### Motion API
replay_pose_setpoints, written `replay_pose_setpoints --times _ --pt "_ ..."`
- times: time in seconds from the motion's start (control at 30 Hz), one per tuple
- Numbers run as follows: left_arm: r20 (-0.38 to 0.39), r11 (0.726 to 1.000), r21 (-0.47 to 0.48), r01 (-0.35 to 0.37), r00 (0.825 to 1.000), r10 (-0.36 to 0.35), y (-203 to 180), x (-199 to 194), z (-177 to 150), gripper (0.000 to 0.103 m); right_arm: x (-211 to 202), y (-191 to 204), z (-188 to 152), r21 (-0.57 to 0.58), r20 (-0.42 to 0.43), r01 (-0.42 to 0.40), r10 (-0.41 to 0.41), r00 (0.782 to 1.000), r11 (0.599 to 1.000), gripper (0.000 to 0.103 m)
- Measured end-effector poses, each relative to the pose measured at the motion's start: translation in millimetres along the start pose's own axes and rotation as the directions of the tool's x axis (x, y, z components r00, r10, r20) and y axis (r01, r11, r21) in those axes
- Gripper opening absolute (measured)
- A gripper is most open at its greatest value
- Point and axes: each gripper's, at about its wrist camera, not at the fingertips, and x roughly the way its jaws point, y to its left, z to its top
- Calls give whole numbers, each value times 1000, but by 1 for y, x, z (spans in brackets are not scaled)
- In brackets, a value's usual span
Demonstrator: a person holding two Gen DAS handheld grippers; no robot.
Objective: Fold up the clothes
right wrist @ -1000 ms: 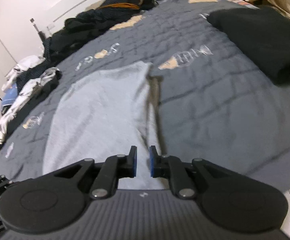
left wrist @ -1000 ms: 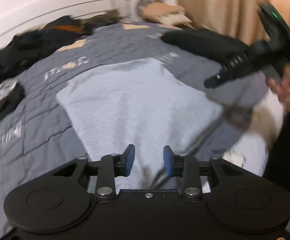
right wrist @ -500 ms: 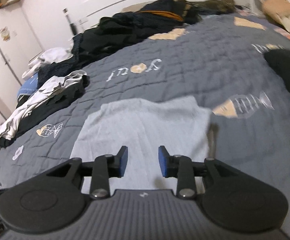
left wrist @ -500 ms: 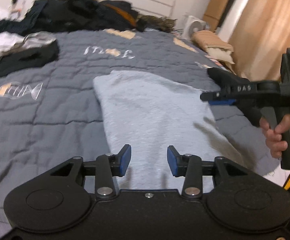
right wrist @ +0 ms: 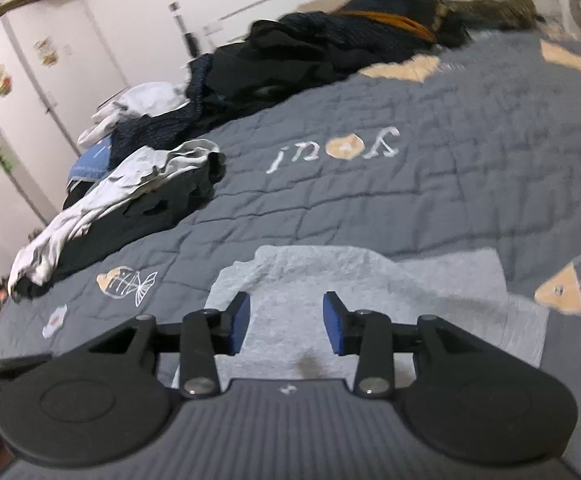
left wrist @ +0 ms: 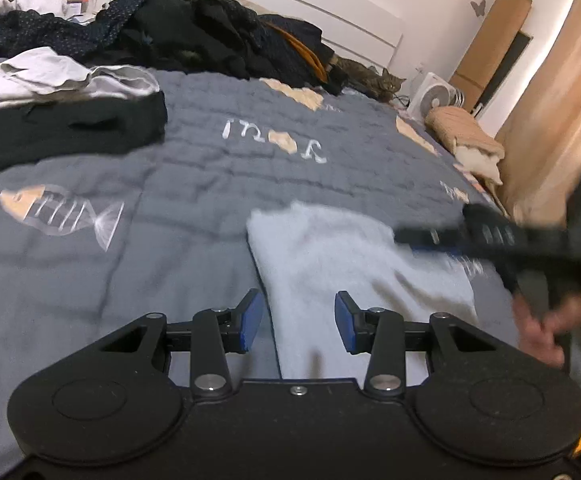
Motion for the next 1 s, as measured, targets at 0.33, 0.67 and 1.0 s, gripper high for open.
replay_pose_setpoints --times 0.33,0.67,1.0 --pt "-10 992 -108 63 998 -65 42 58 44 27 0 5 8 -31 14 -32 32 999 999 40" --pt "-48 984 -165 69 996 -78 57 101 53 24 9 12 4 -43 -16 -57 57 998 997 40" --pt "-65 964 -248 99 991 -118 67 120 51 12 16 21 -8 -53 -68 -90 86 994 995 40"
